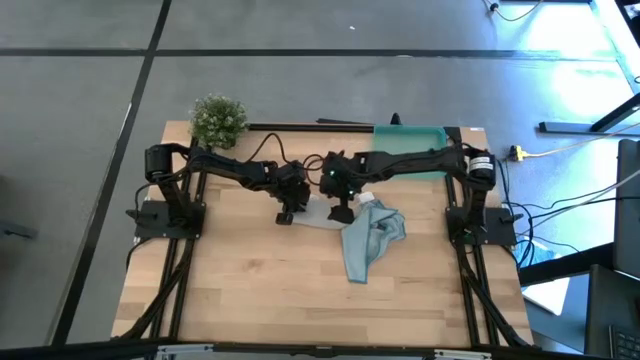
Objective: Roll microfiber towels into tight, uniform cylinder then place into a basket
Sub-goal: Put the grey microfiber towel into the green bin
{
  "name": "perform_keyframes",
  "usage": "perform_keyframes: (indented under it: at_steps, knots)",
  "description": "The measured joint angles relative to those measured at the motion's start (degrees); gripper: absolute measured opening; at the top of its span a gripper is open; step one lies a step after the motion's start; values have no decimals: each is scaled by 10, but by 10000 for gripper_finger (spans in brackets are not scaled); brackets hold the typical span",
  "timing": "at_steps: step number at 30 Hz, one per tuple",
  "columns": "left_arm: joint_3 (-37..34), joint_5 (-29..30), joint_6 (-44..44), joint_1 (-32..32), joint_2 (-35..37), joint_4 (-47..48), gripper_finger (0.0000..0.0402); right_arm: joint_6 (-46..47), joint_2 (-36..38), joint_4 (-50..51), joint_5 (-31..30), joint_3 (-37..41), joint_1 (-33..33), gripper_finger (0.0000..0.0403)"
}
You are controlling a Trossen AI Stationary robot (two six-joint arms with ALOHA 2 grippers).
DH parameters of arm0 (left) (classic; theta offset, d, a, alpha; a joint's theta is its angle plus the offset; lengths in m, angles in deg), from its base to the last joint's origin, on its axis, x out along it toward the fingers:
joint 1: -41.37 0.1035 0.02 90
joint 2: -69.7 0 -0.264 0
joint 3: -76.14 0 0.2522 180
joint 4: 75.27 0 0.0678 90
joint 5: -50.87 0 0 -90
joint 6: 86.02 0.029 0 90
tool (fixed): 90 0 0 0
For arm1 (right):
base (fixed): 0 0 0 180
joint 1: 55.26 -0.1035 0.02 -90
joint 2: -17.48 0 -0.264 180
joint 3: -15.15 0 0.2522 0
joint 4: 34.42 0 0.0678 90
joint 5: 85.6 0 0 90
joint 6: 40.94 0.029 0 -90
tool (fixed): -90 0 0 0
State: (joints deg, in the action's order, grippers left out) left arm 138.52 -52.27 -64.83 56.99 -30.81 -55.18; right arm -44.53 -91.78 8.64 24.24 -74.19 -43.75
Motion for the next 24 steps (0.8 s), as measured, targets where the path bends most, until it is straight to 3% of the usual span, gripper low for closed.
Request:
perform_keyframes:
  at_steps: [13, 24]
  knots:
    - [0, 2, 0, 0, 0, -3, 88, -27, -37, -32, -8, 0, -4, 398]
    - [0, 2, 0, 0, 0, -5, 88, -42, -50, -44, -67, 0, -16, 398]
